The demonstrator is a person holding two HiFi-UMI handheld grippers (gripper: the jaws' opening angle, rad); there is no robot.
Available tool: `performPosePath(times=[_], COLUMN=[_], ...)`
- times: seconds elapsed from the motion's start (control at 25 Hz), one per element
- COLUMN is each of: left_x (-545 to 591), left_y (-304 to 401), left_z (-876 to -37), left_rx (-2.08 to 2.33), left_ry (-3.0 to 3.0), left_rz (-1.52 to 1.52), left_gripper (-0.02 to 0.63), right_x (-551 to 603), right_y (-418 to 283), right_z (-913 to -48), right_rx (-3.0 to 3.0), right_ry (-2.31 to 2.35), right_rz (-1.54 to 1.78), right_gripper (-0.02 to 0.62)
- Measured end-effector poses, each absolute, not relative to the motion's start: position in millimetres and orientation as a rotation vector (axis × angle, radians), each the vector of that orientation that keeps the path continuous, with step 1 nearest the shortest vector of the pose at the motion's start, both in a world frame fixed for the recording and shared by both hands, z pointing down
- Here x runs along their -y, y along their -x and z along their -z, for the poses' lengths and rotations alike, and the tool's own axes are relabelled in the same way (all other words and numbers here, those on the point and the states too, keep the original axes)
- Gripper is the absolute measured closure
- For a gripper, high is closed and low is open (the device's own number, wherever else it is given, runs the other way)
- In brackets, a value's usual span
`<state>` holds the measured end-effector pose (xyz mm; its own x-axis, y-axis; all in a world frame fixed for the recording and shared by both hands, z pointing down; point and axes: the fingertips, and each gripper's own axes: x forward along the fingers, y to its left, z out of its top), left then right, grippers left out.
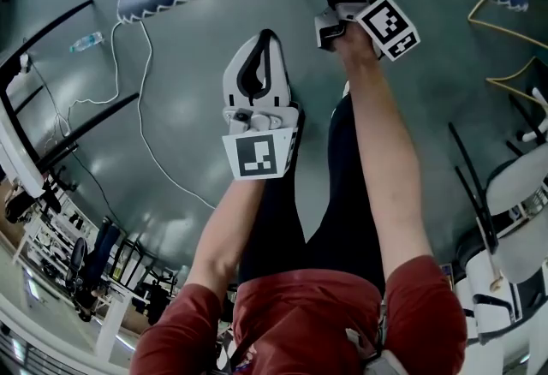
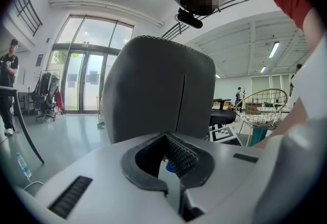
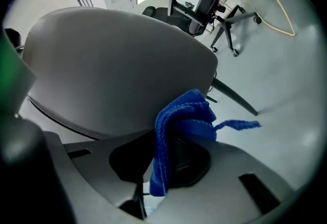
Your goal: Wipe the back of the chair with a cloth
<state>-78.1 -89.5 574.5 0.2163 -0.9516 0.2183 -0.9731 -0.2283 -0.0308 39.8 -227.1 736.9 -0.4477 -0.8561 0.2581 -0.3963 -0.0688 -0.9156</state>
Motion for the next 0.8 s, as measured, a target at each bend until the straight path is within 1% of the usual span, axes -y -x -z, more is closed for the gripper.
performPosePath(times=[0.2,0.4,0.6,0.8], left_x=[86,85,84,58], left_y=[80,83,80,67], left_z=[-560,-533,-491,-452], left_rx=[1.884,1.883,1.903,1.894], left_ry=[-2.362,-2.375,-2.394,-2.365], left_rz=[-0.281,-0.289,-0.275,-0.295], left_gripper=[0.592,0.592,0.592,0.593], right_x=[217,208,193,170], right_y=[-42,-43,-52,-67], right_z=[-708,-661,-599,-514], right_rx=[-1.798,-1.791,-1.741,-1.837], right_ry=[1.320,1.304,1.277,1.204], right_rz=[1.504,1.472,1.450,1.316], right_gripper=[0.534,0.534,0.533,0.534])
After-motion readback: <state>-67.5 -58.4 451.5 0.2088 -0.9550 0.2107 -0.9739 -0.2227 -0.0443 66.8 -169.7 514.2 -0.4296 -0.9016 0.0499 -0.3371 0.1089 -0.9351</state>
